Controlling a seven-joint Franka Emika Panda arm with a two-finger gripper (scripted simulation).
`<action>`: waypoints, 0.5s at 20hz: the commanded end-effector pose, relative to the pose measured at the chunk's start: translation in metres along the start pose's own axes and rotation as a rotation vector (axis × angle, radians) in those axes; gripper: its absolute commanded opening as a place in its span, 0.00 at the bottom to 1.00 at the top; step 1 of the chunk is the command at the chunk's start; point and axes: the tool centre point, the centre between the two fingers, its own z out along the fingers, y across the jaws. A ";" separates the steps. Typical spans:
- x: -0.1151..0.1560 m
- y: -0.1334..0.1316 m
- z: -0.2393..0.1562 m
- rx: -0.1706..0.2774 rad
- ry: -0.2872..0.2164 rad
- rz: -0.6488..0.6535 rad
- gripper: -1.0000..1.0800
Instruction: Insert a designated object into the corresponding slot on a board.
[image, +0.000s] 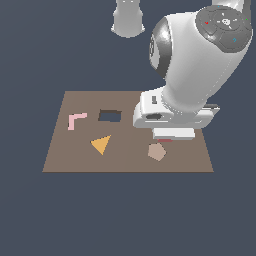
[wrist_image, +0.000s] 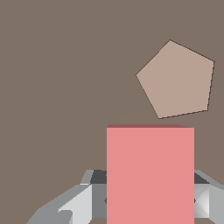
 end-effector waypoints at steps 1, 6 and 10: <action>0.009 0.015 -0.001 0.000 0.001 0.135 0.00; 0.018 0.048 -0.002 0.000 0.001 0.396 0.00; 0.019 0.074 -0.003 0.001 0.001 0.602 0.00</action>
